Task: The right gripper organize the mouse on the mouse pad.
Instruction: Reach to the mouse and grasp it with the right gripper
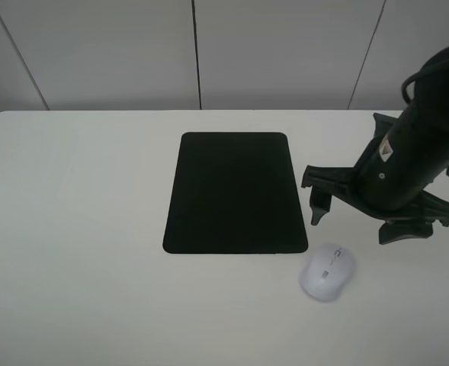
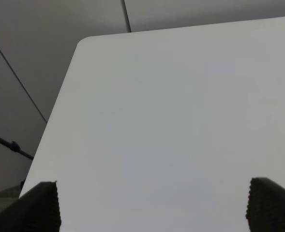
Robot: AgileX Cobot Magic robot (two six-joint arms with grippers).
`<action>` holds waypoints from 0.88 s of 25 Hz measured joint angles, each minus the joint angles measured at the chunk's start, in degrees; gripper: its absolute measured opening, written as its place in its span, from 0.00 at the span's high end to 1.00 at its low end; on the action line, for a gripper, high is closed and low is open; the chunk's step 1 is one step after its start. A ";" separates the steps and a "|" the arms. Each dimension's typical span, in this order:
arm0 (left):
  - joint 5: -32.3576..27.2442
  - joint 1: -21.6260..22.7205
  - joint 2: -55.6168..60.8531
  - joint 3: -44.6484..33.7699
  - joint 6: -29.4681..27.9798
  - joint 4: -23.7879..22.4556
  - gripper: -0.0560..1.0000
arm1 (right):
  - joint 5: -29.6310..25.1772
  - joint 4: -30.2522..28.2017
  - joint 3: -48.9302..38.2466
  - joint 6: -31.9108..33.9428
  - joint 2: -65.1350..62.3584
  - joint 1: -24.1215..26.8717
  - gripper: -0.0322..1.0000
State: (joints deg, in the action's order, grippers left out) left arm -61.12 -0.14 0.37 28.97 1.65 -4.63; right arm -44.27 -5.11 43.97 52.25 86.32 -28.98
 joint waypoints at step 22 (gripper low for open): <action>0.00 0.00 0.00 0.00 0.00 -0.28 0.20 | 7.48 -8.39 -1.28 17.09 8.75 -4.64 0.17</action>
State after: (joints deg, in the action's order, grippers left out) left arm -61.12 -0.14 0.37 28.97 1.65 -4.92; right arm -36.79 -13.51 42.69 69.34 95.08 -33.62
